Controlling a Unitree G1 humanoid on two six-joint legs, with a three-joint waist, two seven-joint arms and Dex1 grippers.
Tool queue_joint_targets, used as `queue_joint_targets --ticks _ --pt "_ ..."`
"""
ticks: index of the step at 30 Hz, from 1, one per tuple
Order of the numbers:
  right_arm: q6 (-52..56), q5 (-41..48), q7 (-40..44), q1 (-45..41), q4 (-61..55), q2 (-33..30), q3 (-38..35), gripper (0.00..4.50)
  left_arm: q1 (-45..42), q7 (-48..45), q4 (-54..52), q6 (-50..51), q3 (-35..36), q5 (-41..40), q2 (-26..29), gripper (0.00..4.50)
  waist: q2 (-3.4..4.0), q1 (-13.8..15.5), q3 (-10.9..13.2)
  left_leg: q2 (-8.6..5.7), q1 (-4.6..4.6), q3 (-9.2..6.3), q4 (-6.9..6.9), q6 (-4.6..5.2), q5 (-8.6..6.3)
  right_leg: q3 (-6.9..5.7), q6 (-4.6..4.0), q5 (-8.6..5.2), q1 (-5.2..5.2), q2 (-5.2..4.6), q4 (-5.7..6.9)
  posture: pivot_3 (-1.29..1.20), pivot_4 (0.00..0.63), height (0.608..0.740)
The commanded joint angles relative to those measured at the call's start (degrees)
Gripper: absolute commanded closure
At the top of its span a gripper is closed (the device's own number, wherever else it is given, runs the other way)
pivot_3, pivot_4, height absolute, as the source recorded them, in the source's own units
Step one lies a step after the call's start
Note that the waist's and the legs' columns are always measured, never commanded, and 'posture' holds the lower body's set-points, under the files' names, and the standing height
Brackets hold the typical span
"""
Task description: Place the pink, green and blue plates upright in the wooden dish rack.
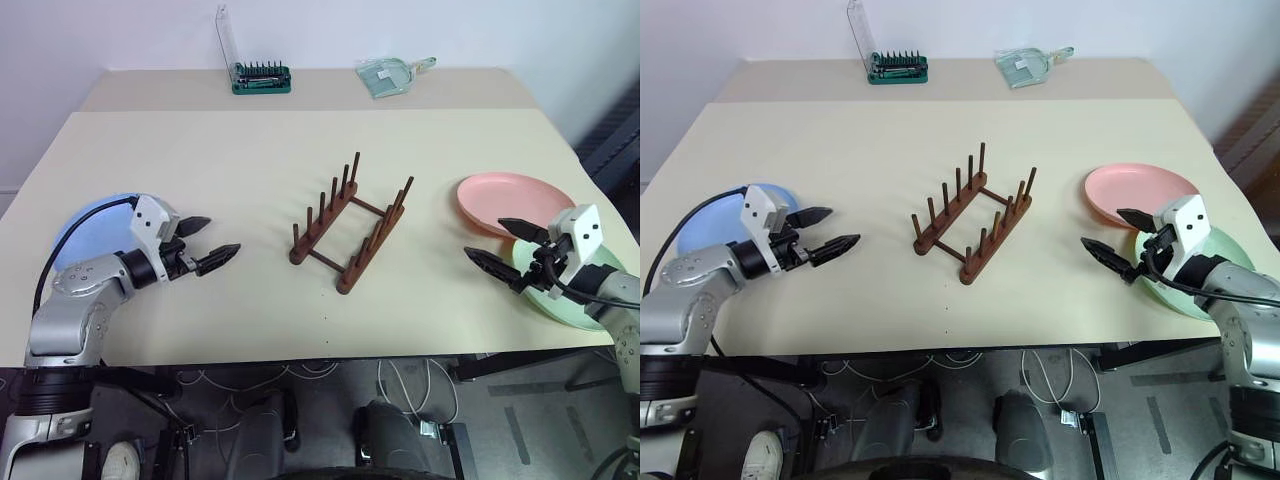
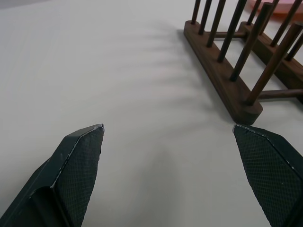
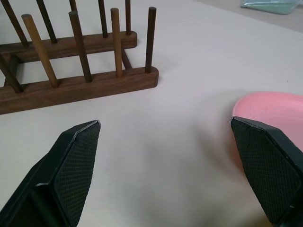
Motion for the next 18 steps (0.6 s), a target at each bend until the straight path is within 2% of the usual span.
queue_joint_targets --ticks 1,18 --pt "-0.78 0.75 -0.31 -0.75 -2.12 -0.22 -1.09 0.04 -0.22 -0.55 -1.48 0.14 1.68 -0.98 1.30 0.00 0.00 0.04 0.00 0.00 0.00 0.00 0.00 0.00 0.00 0.00 0.00 0.00 0.00 0.00 0.00 0.00 0.150 0.732" --pt "1.95 1.58 -0.63 -0.32 -5.45 -0.01 1.50 0.04 4.37 -0.11 -9.66 3.85 -0.73 -2.30 0.26 0.00 0.00 -0.02 0.00 0.00 0.00 0.00 -0.01 0.00 -0.01 0.00 0.00 0.00 0.00 -0.03 -0.01 0.00 0.150 0.732"
